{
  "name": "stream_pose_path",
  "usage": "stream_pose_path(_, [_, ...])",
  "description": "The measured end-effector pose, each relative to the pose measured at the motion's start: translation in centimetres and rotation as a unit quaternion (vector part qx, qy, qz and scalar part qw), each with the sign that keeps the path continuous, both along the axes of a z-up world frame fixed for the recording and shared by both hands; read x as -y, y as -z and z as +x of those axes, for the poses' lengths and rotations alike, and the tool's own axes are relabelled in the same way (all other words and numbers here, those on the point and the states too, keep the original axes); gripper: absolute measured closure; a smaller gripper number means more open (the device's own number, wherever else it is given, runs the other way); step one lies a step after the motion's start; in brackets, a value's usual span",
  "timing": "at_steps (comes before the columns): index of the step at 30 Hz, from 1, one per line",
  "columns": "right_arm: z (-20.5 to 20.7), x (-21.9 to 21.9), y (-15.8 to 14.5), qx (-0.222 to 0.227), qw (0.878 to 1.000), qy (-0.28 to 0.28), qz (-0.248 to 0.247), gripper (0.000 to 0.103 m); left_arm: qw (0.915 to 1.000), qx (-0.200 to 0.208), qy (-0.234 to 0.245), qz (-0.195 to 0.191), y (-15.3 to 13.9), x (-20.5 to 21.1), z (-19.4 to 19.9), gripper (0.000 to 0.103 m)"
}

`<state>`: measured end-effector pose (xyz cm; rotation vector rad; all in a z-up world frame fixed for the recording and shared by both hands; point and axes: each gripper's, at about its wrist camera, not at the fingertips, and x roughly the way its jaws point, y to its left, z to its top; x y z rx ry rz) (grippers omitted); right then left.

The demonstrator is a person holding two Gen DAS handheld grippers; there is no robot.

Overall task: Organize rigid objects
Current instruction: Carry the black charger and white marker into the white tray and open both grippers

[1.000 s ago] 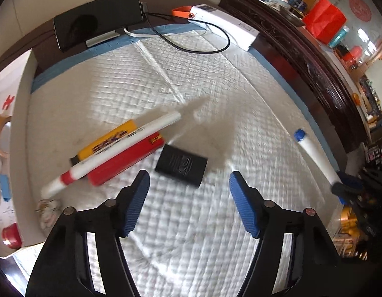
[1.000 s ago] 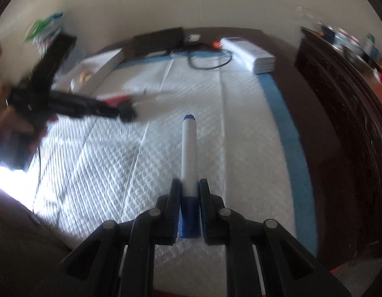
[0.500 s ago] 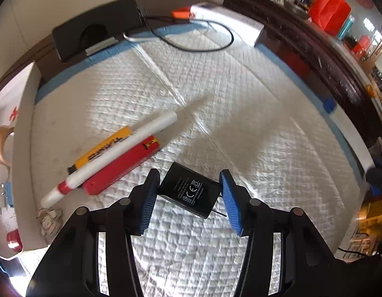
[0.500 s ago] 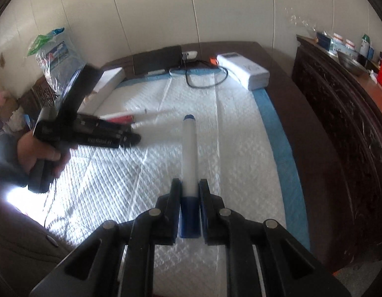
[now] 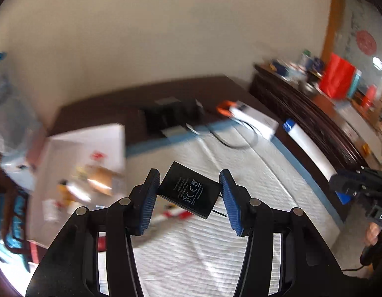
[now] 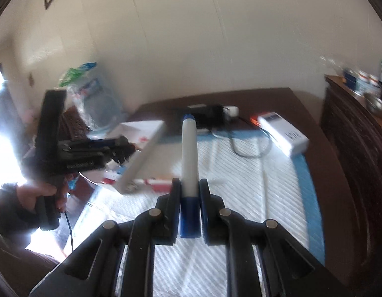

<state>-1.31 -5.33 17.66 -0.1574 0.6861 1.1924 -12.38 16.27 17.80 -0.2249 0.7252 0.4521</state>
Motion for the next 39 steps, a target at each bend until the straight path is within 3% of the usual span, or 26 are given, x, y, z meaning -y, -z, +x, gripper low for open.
stream_pose_path(5, [-2.1,-2.7,-1.5,0.002,0.999,-0.039,0.026,0.090,0.9980,0.015,-0.057,0.024,-2.4,-2.1,-4.7,0.053])
stream_pose_path(15, [-5.4,-7.4,-3.7,0.024,0.994,-0.099,0.045,0.090,0.9905,0.036,-0.131,0.025,-3.1,-5.5,-11.3,0.053])
stream_pose_path(39, [-10.1,-13.6,-5.0,0.035,0.989,-0.134,0.055,0.090,0.9864,0.040,-0.157,0.029,-3.5,-9.8,-17.4,0.053])
